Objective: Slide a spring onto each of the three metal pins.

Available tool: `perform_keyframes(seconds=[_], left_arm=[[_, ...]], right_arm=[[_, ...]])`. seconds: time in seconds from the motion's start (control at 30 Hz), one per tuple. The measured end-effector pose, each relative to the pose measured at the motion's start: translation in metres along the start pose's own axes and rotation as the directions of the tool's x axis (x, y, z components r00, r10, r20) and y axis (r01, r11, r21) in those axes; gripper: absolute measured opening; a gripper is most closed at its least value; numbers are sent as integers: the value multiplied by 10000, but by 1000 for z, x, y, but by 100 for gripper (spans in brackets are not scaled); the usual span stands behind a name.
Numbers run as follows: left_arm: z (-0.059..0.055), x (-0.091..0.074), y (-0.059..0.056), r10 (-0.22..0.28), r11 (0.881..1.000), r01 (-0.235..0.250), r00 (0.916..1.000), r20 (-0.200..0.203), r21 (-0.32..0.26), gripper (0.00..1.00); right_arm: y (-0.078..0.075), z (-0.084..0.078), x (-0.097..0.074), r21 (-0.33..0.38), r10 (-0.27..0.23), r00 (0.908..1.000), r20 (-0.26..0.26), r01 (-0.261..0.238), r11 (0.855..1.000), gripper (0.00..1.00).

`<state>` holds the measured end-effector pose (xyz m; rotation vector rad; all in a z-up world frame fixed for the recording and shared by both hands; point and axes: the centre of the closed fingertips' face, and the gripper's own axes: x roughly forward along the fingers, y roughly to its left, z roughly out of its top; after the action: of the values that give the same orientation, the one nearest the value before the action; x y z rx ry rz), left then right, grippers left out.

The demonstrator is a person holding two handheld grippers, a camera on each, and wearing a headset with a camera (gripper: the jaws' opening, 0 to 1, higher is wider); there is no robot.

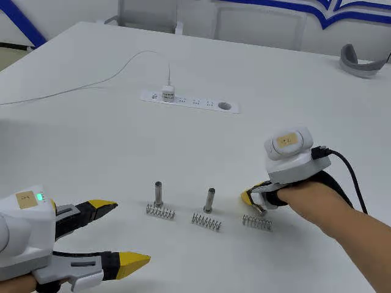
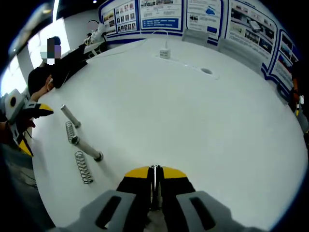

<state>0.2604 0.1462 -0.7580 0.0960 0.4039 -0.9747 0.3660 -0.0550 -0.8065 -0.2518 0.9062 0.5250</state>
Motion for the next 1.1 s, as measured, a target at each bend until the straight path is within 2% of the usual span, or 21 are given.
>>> perform_keyframes(seconds=[0.47, 0.6, 0.77, 0.93, 1.1], left_arm=[[1, 0, 0, 4, 10000, -4, 10000, 3, 15, 71], [2, 1, 0, 11, 10000, -11, 10000, 23, 16, 70], [6, 1, -1, -4, 10000, 3, 9999, 107, 89, 70], [9, 0, 1, 23, 9999, -25, 9999, 156, 133, 70], [10, 0, 0, 3, 9999, -6, 9999, 155, 167, 70]], right_arm=[[1, 0, 0, -486, -71, 9991, -415, 51, 9988, 9], [0, -1, -1, -84, -74, 10000, -20, 74, 9999, 9], [-1, 0, -2, -173, -177, 9998, 47, 178, 9997, 8], [1, 8, -14, -122, -157, 9990, 412, 162, 9998, 9], [4, 9, -24, -151, -141, 9982, 590, 150, 9998, 9]])
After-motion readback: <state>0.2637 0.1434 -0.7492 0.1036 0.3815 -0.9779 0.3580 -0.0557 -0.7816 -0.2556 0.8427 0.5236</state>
